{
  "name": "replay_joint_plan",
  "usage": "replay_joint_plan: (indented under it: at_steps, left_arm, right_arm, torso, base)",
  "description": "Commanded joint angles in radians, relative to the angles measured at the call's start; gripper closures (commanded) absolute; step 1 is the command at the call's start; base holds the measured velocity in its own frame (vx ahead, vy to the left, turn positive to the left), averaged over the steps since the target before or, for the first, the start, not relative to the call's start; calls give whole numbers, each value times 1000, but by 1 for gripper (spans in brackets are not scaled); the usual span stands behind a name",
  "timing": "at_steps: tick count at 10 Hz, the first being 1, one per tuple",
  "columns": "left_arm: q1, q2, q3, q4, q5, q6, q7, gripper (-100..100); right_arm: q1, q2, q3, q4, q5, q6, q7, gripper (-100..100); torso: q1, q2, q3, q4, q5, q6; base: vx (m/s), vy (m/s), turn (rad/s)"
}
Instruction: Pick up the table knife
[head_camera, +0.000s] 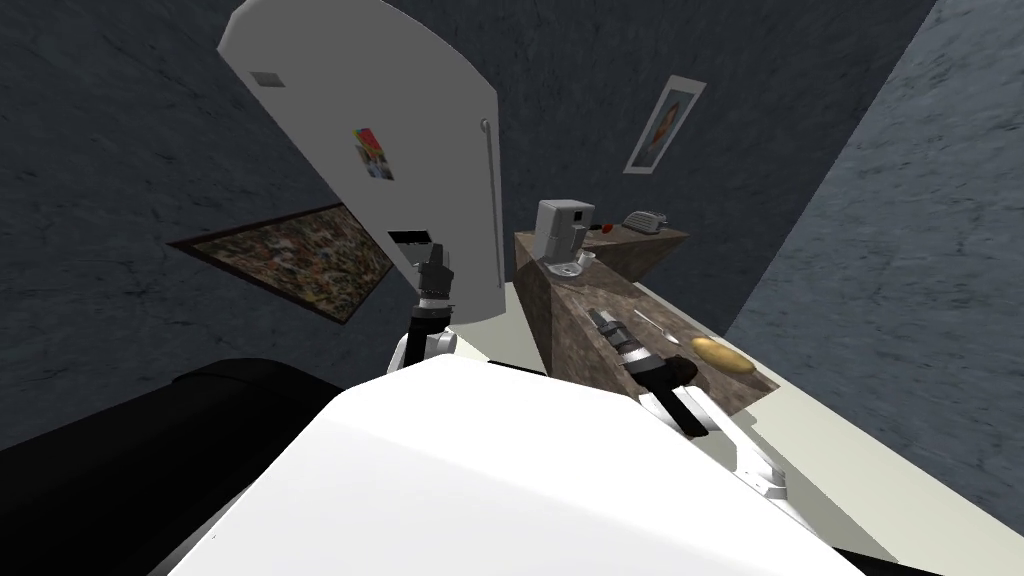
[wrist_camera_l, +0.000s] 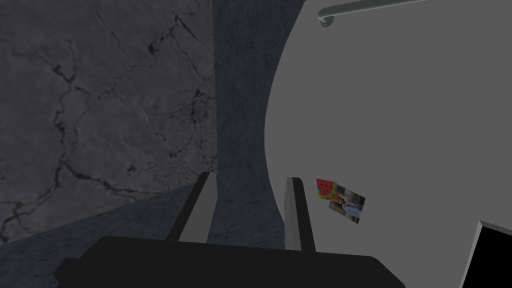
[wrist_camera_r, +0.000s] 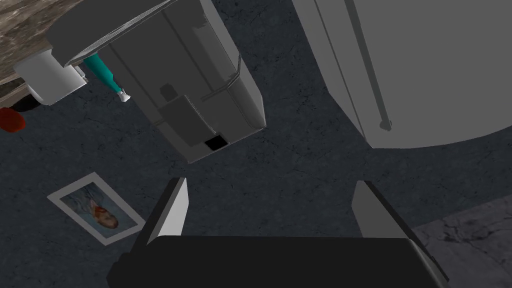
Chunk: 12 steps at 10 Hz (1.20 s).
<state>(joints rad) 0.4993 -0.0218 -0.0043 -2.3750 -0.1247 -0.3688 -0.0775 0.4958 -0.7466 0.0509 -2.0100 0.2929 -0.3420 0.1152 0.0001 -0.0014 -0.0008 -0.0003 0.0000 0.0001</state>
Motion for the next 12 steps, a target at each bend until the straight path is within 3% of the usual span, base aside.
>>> replay_joint_plan:
  at_steps: [1, 6, 12]
  left_arm:
    - [0, 0, 0, 0, 0, 0, 0, 0]
    - [0, 0, 0, 0, 0, 0, 0, 0]
    - [0, 0, 0, 0, 0, 0, 0, 0]
  right_arm:
    - [6, -35, 1, 12, 5, 6, -2, -100]
    - [27, -180, 29, 92, 38, 55, -19, -100]
    - [53, -304, 53, 153, 56, 87, -37, -100]
  torso:
    - [0, 0, 0, 0, 0, 0]
    - [0, 0, 0, 0, 0, 0]
    - [1, -1, -1, 0, 0, 0]
  base:
    - [15, 3, 72]
    - [26, 9, 130]
    - [33, 11, 93]
